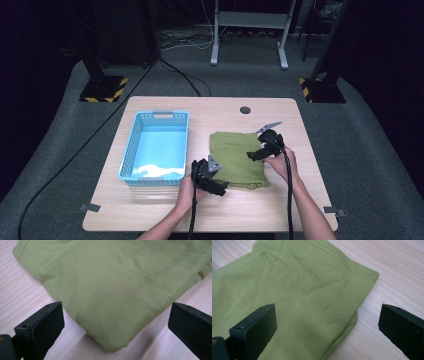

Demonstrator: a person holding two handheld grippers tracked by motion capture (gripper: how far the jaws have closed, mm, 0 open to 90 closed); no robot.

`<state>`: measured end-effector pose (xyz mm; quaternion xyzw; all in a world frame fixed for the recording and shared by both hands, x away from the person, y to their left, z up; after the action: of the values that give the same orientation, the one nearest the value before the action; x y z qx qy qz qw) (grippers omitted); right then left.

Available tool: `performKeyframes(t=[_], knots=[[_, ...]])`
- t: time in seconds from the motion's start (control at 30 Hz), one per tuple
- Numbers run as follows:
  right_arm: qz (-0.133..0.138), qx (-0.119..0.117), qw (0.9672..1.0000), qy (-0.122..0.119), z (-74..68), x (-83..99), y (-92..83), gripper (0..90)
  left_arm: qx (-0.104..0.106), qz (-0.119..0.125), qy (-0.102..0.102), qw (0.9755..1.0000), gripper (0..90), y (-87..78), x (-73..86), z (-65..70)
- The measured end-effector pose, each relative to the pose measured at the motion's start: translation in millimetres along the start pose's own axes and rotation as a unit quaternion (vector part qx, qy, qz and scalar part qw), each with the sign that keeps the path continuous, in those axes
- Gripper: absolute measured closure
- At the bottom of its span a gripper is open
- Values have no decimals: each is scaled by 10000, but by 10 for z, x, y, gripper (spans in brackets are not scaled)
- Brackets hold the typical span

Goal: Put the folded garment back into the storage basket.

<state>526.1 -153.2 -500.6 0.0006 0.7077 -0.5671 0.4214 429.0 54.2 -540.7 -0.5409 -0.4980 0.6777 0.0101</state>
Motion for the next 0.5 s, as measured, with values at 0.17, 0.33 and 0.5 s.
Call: performKeyframes(t=[0.17, 0.33, 0.5], knots=[[-54, -16, 10000, 55, 34, -36, 58, 11, -1, -51, 13, 10000, 2, 7, 8, -7], [-106, -29, 9999, 61, 48, -80, 99, 11, -15, -69, -2, 10000, 2, -8, 15, -19], [-155, -52, 9998, 92, 70, -108, 147, 11, 3, -128, -3, 9999, 2, -10, 31, -23]])
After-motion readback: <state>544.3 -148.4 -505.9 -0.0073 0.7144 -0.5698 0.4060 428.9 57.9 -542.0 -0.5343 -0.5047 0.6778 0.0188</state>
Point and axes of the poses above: each handheld gripper's, and its own axes: y roughly forward along the jaws, x roughly out of its underside, z roughly to its right, the point moved 5 cm from there along y, roughly forward along the jaws, and after that the axes turned 2 degrees about y, right-handed, at the moved point
